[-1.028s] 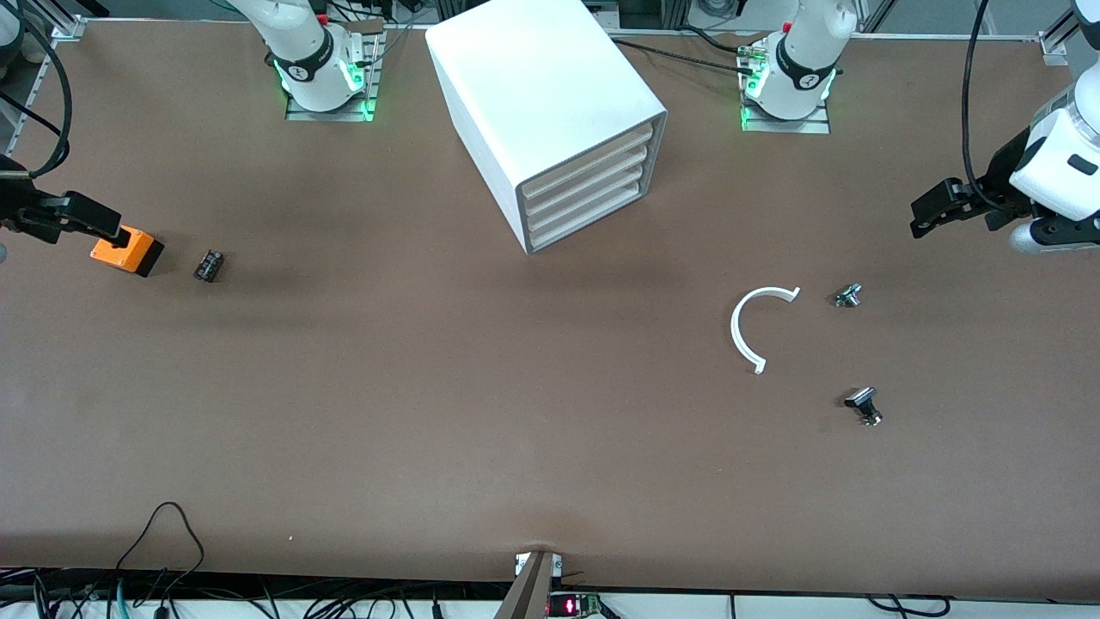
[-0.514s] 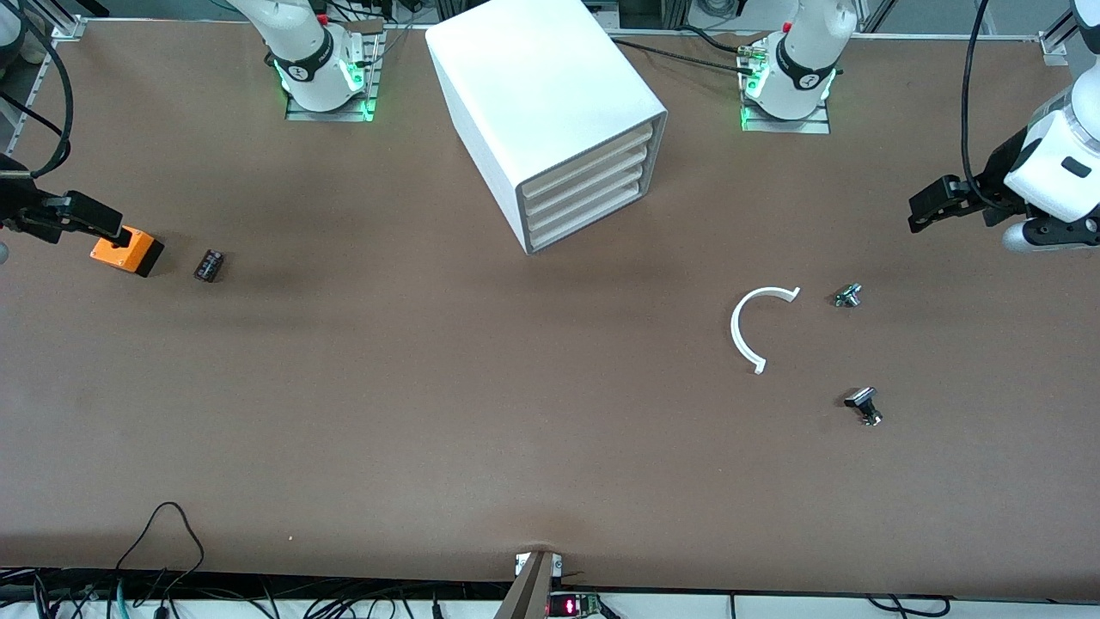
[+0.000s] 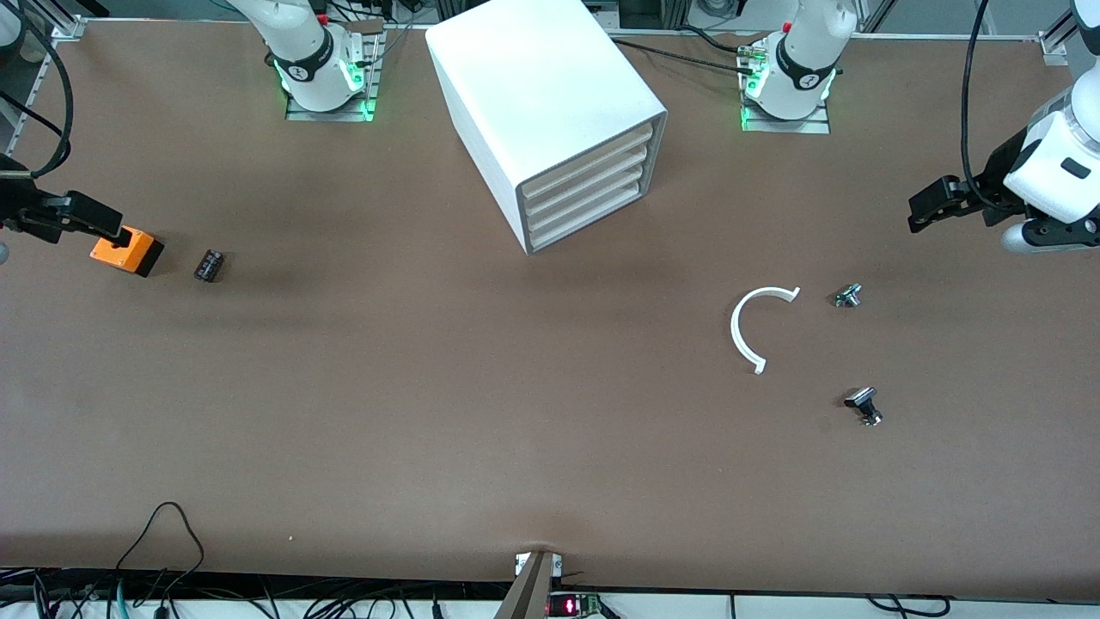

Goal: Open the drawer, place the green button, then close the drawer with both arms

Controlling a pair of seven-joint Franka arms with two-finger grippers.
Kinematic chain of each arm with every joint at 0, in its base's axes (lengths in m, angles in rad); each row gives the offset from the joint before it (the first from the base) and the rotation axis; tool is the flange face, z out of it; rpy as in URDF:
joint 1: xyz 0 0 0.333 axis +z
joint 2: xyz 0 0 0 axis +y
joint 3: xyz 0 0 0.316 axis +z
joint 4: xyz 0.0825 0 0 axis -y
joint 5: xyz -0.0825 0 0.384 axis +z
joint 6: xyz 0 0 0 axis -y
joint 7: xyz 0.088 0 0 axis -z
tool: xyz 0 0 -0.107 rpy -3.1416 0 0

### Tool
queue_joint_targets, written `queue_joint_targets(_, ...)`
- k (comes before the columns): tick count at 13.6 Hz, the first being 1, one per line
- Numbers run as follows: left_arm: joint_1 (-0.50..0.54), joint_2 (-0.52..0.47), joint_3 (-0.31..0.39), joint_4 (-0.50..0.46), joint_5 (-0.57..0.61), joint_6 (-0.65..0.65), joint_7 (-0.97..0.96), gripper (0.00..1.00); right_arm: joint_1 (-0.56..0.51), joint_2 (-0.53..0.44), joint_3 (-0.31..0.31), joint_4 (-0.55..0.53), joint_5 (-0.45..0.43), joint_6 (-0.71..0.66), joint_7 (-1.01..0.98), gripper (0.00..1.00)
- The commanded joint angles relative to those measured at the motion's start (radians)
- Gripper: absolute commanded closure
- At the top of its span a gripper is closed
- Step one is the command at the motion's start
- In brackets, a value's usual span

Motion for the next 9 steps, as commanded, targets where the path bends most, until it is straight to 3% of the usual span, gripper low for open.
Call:
queue_joint_targets(1,-0.001,0.015,0.004,0.035,-0.005,-0.027,0.02,0.0,0.001,0.009,-0.001,0.019,-0.009,-0.018,-0.01,0.0)
queue_joint_targets(9,-0.003,0.017,0.004,0.038,-0.005,-0.026,0.025,0.0,0.001,0.009,-0.001,0.019,-0.009,-0.017,-0.01,0.0)
